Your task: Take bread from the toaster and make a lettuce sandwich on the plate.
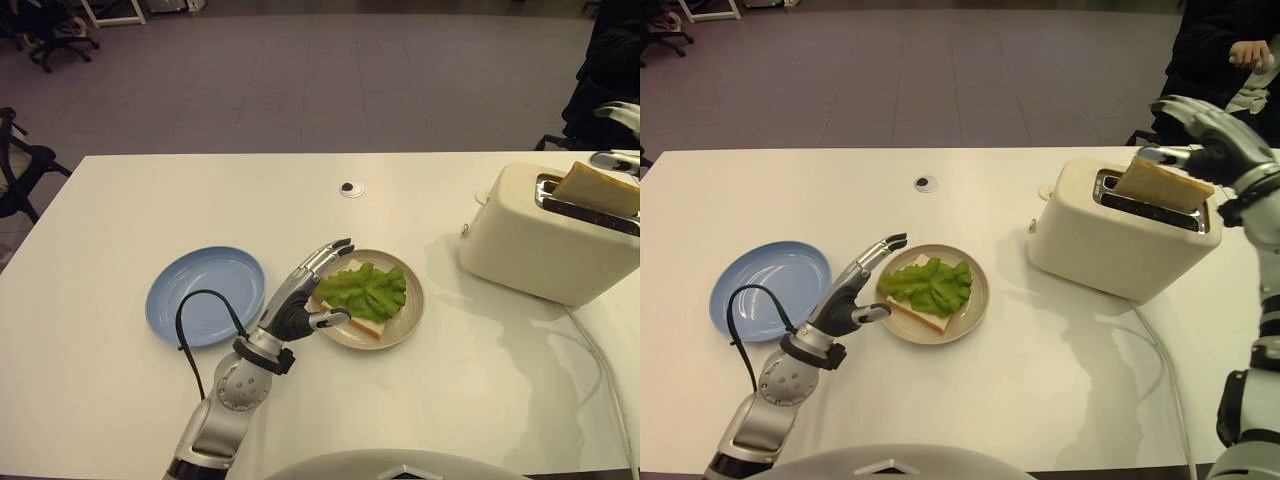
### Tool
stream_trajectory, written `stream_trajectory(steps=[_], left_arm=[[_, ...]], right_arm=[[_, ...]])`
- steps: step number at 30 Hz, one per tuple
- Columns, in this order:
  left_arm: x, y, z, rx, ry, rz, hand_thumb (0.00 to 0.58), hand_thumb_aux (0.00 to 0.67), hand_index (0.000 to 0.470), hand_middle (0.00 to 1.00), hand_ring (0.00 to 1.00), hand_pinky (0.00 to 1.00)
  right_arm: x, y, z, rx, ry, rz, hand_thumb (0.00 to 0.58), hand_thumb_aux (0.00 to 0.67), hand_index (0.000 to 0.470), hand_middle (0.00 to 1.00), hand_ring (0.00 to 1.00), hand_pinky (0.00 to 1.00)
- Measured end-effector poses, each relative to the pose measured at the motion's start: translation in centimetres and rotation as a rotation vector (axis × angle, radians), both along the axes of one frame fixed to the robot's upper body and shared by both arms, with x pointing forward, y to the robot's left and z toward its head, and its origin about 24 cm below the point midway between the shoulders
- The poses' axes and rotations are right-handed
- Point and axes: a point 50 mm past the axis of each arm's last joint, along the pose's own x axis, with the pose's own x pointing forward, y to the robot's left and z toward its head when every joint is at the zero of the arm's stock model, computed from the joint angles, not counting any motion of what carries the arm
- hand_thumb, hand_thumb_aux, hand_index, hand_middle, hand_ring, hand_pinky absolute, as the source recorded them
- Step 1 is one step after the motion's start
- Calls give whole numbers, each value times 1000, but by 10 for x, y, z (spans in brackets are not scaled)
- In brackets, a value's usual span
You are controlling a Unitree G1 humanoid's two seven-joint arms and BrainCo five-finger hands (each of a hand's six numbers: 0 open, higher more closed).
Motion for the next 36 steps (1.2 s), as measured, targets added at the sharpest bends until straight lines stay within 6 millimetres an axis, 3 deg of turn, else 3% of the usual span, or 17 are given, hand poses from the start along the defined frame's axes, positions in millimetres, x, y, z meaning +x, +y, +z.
stream_trajectory(steps=[1,2,3,4,7,8,9,18,23,28,31,34,36], left_arm=[[-1,-1,-1,-11,10,0,0,0,0,0,0,0],[-1,-2,-1,-18,12,0,0,0,0,0,0,0],[-2,-4,-2,-24,16,-7,0,0,0,0,0,0],[-2,-5,-2,-25,17,-10,0,0,0,0,0,0],[-2,-7,-3,-26,24,-20,0,0,0,0,0,0],[-2,-7,-3,-25,26,-23,0,0,0,0,0,0],[-2,-7,-4,-23,31,-24,0,0,0,0,0,0],[-1,-7,-7,-29,45,-22,0,0,0,0,0,0],[0,-5,-8,-27,52,-11,0,0,0,0,0,0],[1,-1,-8,-29,49,10,0,0,0,0,0,0],[1,0,-8,-37,46,12,0,0,0,0,0,0],[2,2,-6,-41,36,17,0,0,0,0,0,0],[4,2,-3,-36,15,10,0,0,0,0,0,0]], right_arm=[[1,-5,-8,-5,24,-29,0,0,0,0,0,0],[2,-8,-17,-11,53,-45,227,147,103,0,0,0],[4,-7,-26,-7,82,-45,466,373,262,0,0,0],[5,-7,-30,-11,95,-41,532,478,335,0,0,0],[7,-2,-41,1,122,-12,557,536,376,0,0,0],[9,0,-38,2,114,3,578,628,441,0,0,0],[9,2,-37,9,109,19,580,670,470,0,0,0],[9,3,-34,93,107,53,580,670,470,0,0,0],[8,-1,3,255,36,117,580,670,470,0,0,0],[2,2,60,482,-58,315,580,670,470,0,0,0],[4,24,72,638,18,536,580,670,470,0,0,0],[11,69,50,788,210,735,580,670,470,0,0,0],[14,118,25,899,411,863,580,670,470,0,0,0]])
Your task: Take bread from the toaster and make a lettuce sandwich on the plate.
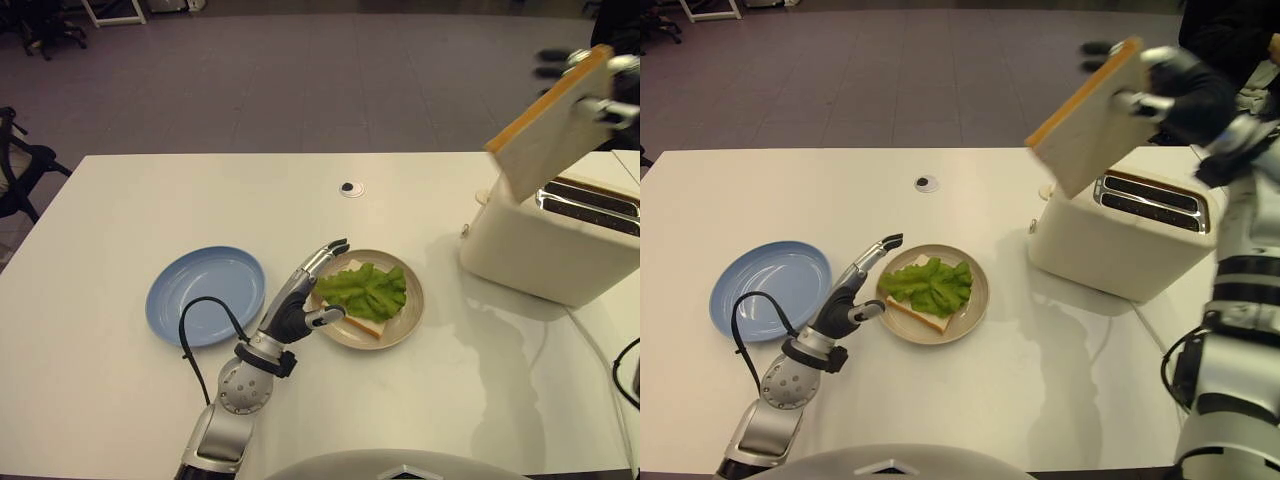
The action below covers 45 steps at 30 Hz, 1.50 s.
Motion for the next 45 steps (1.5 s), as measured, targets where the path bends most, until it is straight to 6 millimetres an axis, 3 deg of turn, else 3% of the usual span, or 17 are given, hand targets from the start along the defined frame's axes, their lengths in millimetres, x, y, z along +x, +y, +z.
stream_trajectory(steps=[1,5,8,14,20,26,32,33,34,35,41,45], left_arm=[[1,0,2,7,-17,-7,0,0,0,0,0,0],[3,-1,6,43,-52,-18,0,0,0,0,0,0],[2,-3,8,67,-75,-29,0,0,0,0,0,0],[-1,-7,11,108,-109,-46,0,0,0,0,0,0],[-2,-9,7,225,-135,-52,0,0,0,0,0,0],[-6,-17,-22,579,-155,-150,0,0,0,0,0,0],[-3,-21,-43,764,-161,-212,0,0,0,0,0,0],[-2,-21,-45,776,-160,-219,0,0,0,0,0,0],[-2,-22,-46,785,-161,-220,0,0,0,0,0,0],[-2,-21,-47,791,-157,-217,0,0,0,0,0,0],[0,-21,-48,800,-138,-202,0,0,0,0,0,0],[0,-20,-50,791,-101,-216,0,0,0,0,0,0]], right_arm=[[0,26,-14,15,84,87,580,670,470,0,0,0],[-1,83,-68,-24,317,200,580,670,470,0,0,0],[1,107,-104,-50,443,185,580,670,470,0,0,0],[-1,126,-159,-173,565,116,580,670,470,0,0,0],[-1,143,-169,-207,497,103,580,670,470,0,0,0],[-1,148,-174,-228,456,95,580,670,470,0,0,0],[-1,146,-175,-254,448,91,580,670,470,0,0,0],[-2,144,-178,-259,461,80,478,389,273,0,0,0],[-3,144,-178,-258,462,77,268,179,125,0,0,0],[-2,143,-178,-262,459,70,0,0,0,0,0,0],[6,139,-172,-161,423,-41,0,0,0,0,0,0],[30,123,-113,30,206,-155,0,0,0,0,0,0]])
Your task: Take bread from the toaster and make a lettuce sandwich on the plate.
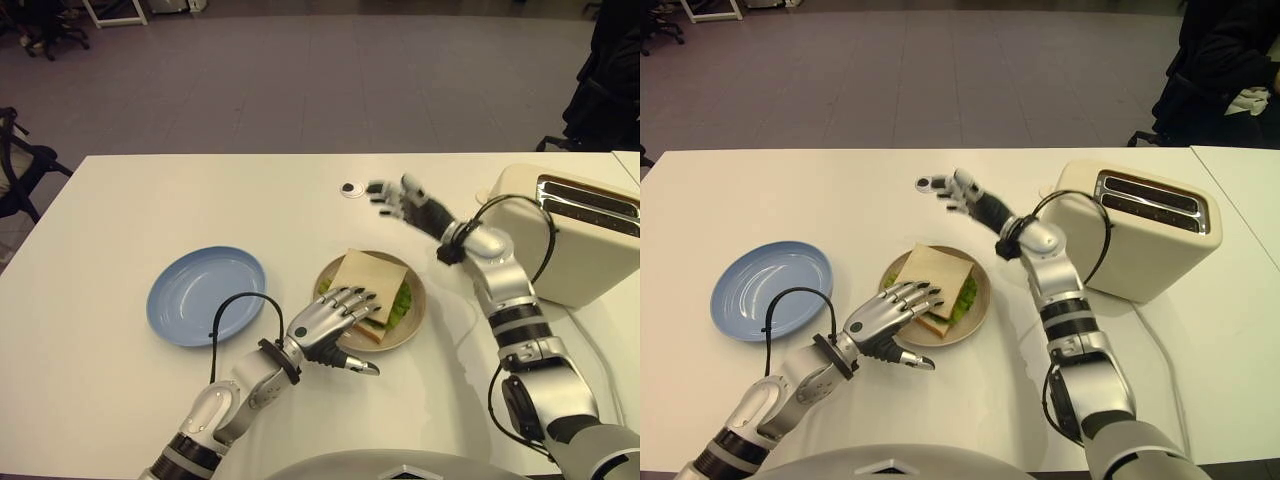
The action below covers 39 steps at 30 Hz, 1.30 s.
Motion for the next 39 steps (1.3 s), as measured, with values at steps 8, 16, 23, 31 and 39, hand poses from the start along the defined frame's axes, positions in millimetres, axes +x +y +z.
stream_trajectory(steps=[8,16,23,31,39], left_arm=[[0,2,8,-68,-43,3,0,0,0,0,0,0],[-20,62,124,-685,-227,43,478,389,273,1000,1000,1000],[-58,65,24,-90,474,3,580,670,470,1000,1000,1000],[-1,31,-1,53,115,58,580,670,470,1000,1000,1000],[93,24,-8,116,-226,152,580,670,470,1000,1000,1000]], right_arm=[[-46,-21,27,-164,-287,222,0,0,0,0,0,0],[-133,-78,22,-561,-263,528,556,533,374,867,867,867],[-168,-41,-52,-712,-144,719,580,670,470,1000,1000,1000],[-141,-13,-95,-756,-279,552,580,670,470,1000,1000,1000],[-46,-3,-96,-769,-320,173,580,670,470,1000,1000,1000]])
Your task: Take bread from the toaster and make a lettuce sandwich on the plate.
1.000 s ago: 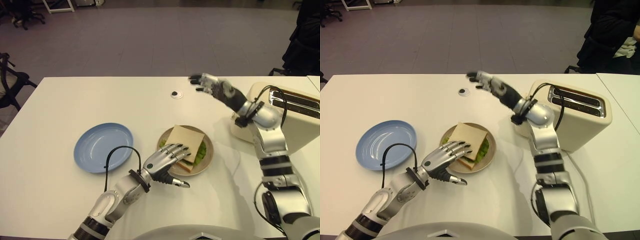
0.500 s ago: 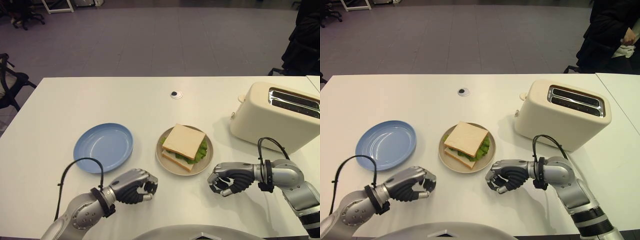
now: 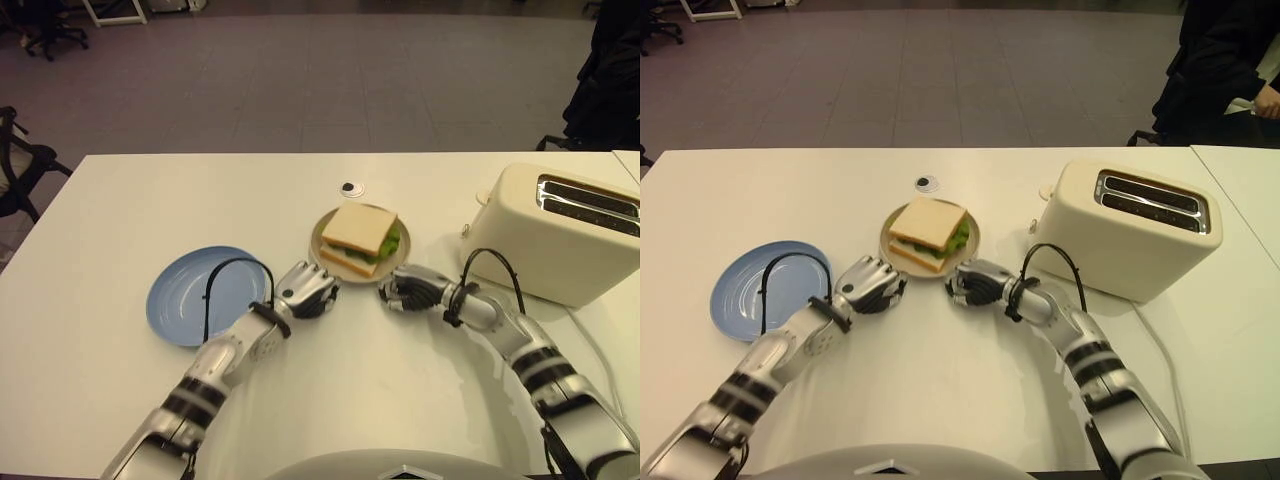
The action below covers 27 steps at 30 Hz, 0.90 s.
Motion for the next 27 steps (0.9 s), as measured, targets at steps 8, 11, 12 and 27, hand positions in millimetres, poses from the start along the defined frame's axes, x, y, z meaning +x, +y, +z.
stream_trajectory(steps=[8,11,12,27], left_arm=[[-3,0,7,-104,-71,1,355,252,177,824,824,824],[-28,1,28,-227,-93,-4,0,0,0,518,518,518],[-43,1,38,-294,-98,-4,0,0,0,337,337,337],[-95,30,43,-1492,363,41,0,0,0,0,0,0]], right_arm=[[4,12,26,110,-141,42,18,11,7,545,545,545],[-14,2,45,195,-194,65,0,0,0,349,349,349],[-24,-4,53,242,-197,70,0,0,0,290,290,290],[-79,-36,43,1119,256,-33,0,0,0,0,0,0]])
